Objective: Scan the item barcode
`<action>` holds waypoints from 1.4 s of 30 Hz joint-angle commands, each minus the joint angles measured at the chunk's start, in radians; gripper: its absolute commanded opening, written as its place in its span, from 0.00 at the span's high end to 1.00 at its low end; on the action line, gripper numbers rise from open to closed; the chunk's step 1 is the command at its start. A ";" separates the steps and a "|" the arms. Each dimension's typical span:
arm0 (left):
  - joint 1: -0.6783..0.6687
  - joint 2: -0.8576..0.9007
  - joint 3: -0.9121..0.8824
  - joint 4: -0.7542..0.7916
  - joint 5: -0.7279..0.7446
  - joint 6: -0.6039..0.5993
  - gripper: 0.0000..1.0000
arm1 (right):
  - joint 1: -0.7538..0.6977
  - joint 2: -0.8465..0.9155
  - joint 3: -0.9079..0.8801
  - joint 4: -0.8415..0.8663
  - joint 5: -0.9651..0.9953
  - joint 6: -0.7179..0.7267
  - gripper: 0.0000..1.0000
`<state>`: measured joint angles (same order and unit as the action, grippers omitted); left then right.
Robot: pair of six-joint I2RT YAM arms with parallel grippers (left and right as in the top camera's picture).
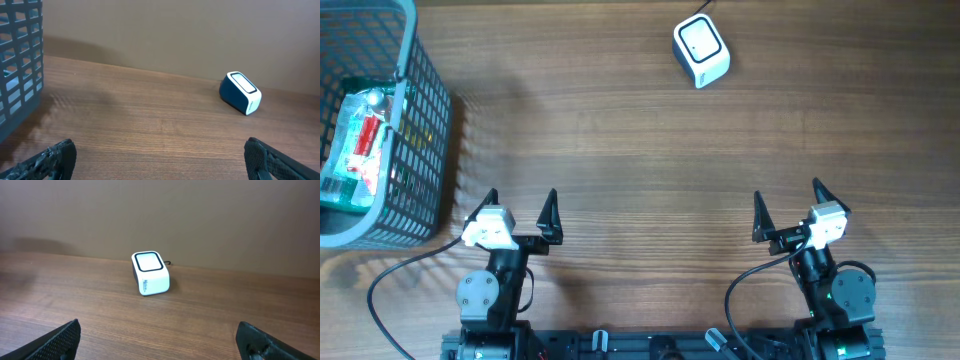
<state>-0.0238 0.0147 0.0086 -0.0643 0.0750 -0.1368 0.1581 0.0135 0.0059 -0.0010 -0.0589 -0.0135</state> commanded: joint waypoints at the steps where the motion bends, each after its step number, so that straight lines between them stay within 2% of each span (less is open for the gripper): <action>1: 0.007 -0.009 -0.003 -0.008 -0.006 -0.006 0.00 | -0.005 -0.009 -0.001 0.002 0.009 -0.010 0.00; 42: 0.007 -0.009 -0.003 -0.008 -0.006 -0.006 0.00 | -0.005 -0.009 -0.001 0.002 0.009 -0.010 0.00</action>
